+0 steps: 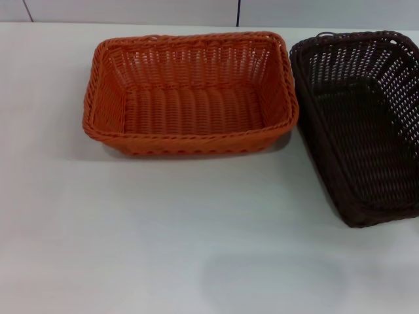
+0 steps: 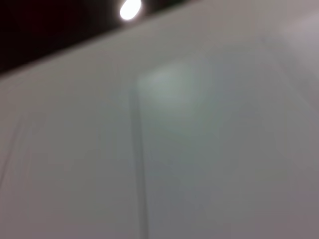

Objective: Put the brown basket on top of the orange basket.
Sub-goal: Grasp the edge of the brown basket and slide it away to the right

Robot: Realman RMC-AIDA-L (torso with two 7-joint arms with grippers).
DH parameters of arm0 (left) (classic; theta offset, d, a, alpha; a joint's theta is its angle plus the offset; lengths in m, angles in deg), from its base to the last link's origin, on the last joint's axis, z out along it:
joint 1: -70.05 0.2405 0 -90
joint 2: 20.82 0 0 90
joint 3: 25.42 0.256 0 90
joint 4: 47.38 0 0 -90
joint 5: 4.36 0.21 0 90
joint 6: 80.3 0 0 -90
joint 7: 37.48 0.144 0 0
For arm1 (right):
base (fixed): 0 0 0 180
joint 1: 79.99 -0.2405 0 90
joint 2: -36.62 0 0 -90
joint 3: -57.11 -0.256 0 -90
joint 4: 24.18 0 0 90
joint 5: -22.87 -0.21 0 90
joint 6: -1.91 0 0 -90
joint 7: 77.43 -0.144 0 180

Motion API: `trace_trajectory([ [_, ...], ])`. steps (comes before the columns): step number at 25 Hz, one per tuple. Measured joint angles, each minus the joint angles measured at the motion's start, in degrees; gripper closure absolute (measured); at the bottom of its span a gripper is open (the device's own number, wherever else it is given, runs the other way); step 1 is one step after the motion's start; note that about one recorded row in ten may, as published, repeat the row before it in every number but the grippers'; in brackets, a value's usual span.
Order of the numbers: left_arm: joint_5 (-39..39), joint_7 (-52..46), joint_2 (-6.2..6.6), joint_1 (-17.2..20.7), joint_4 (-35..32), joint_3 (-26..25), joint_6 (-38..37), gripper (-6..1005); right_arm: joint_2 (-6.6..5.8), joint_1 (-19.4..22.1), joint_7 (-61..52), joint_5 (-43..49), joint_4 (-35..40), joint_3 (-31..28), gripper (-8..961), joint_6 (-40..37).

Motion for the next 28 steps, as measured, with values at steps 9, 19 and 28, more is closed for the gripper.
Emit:
trace_trajectory([
  [9, 0.3, 1.1, -0.05, -1.0, 3.2, -1.4, 4.2, 401, -0.86, -2.1, 4.4, 13.9, 39.9, -15.3, 134, 75.7],
  [19, 0.4, 2.4, 0.08, -2.8, 4.8, -3.6, 7.9, 403, 2.07, -13.3, 11.4, 8.0, 63.4, -38.8, 134, 145.4],
  [28, 0.5, 2.6, 0.15, -3.1, 5.0, -6.0, 10.5, 403, 0.58, -22.6, 35.5, -4.4, 64.0, -57.0, 135, 187.5],
])
